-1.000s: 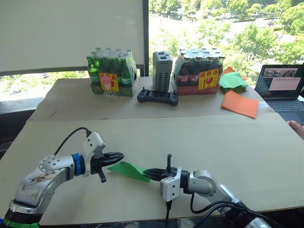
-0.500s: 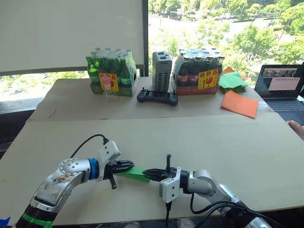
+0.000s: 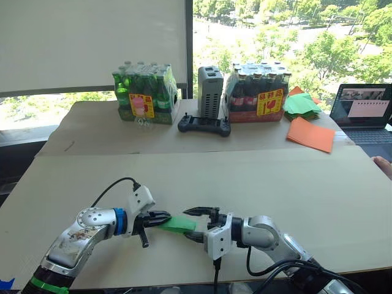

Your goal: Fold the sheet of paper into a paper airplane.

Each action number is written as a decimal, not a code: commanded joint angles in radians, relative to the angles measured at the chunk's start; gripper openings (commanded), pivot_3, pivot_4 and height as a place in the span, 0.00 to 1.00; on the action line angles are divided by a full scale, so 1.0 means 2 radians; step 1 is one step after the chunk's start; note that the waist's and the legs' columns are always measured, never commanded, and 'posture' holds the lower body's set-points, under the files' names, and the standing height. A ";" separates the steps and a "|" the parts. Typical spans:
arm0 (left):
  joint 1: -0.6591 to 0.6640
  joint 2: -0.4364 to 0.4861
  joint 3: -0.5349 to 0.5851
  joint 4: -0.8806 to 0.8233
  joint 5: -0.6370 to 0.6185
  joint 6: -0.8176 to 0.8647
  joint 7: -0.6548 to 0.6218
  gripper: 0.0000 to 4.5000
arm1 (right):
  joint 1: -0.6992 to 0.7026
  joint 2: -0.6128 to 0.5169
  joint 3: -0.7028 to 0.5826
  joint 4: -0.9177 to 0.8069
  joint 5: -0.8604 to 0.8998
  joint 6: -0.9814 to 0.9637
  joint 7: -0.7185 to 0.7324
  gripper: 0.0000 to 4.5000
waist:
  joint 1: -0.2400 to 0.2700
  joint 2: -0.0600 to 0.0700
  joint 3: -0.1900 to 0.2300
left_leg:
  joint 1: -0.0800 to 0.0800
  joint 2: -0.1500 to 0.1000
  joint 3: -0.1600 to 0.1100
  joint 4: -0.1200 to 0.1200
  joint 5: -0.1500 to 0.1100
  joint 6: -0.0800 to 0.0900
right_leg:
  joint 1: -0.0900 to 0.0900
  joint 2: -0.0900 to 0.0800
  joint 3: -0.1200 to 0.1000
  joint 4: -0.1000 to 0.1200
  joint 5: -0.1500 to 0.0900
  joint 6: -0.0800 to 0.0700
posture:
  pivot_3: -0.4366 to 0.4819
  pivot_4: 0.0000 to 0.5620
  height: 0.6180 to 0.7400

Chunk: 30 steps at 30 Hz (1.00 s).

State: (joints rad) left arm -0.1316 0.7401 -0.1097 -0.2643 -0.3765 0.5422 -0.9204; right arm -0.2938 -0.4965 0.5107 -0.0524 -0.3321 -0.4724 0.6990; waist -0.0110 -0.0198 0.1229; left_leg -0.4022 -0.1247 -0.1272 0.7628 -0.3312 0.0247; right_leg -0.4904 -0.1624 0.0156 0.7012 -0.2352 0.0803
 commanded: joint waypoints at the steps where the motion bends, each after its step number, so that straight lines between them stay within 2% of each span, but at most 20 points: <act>1: -0.005 0.004 -0.008 0.010 0.019 -0.023 -0.009 0.07 | 0.013 -0.017 -0.011 -0.057 0.068 0.065 0.059 0.73 | 0.000 0.000 0.000 | 0.000 0.000 0.000 0.000 0.000 0.000 | 0.000 0.000 0.000 0.000 0.000 0.000 | 0.48 0.27 0.47; 5: 0.000 0.003 -0.017 0.015 0.035 -0.037 -0.010 0.07 | 0.017 -0.030 -0.026 -0.122 0.142 0.152 0.107 0.73 | 0.001 0.000 0.000 | 0.000 0.000 0.000 0.000 0.000 0.000 | 0.000 0.000 0.000 0.000 0.000 0.000 | 0.48 0.27 0.47; 9: -0.001 0.001 -0.027 0.008 0.043 -0.040 -0.013 0.07 | -0.007 0.008 -0.061 -0.161 0.239 0.315 0.098 0.73 | 0.001 0.000 0.000 | 0.000 0.000 0.000 0.000 0.000 0.000 | 0.000 0.000 0.000 0.000 0.000 0.000 | 0.48 0.27 0.47; 14: 0.001 0.007 -0.023 -0.005 0.038 -0.035 -0.019 0.07 | -0.037 0.040 -0.078 -0.169 0.267 0.424 0.072 0.73 | 0.003 0.000 0.000 | 0.000 0.000 0.000 0.000 0.000 0.000 | 0.000 0.000 0.000 0.000 0.000 0.000 | 0.48 0.27 0.47; 17: -0.003 0.014 -0.015 -0.005 0.036 -0.033 -0.023 0.07 | -0.050 0.057 -0.060 -0.151 0.246 0.450 0.051 0.73 | 0.002 0.000 0.000 | -0.001 0.000 0.000 0.000 0.000 0.000 | 0.000 0.000 0.000 -0.001 0.000 0.000 | 0.48 0.27 0.47; 20: -0.006 0.018 -0.012 -0.002 0.034 -0.033 -0.025 0.07 | -0.052 0.061 -0.032 -0.131 0.213 0.450 0.038 0.55 | 0.001 0.000 0.000 | -0.001 0.000 0.000 0.000 0.000 0.000 | -0.001 0.000 0.000 -0.001 0.000 0.000 | 0.48 0.27 0.47; 27: -0.015 0.022 -0.010 0.000 0.034 -0.030 -0.028 0.07 | -0.029 0.051 -0.006 -0.123 0.184 0.434 0.042 0.01 | 0.000 0.000 0.000 | -0.001 0.000 0.000 0.000 0.000 0.000 | -0.001 -0.001 -0.001 -0.001 0.000 0.000 | 0.48 0.27 0.47; 30: -0.018 0.025 -0.010 -0.001 0.033 -0.028 -0.031 0.07 | -0.027 0.050 0.000 -0.117 0.171 0.427 0.041 0.01 | 0.000 0.000 0.000 | -0.001 0.000 0.000 0.000 0.000 0.000 | -0.001 0.000 -0.001 0.000 0.000 0.000 | 0.48 0.27 0.47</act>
State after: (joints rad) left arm -0.1554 0.7781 -0.1472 -0.2594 -0.3135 0.4836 -0.9756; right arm -0.3419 -0.4010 0.5033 -0.2718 0.0200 0.4158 0.7835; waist -0.0120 -0.0195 0.1231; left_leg -0.4038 -0.1245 -0.1279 0.7625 -0.3314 0.0252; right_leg -0.4918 -0.1632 0.0145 0.7003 -0.2351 0.0804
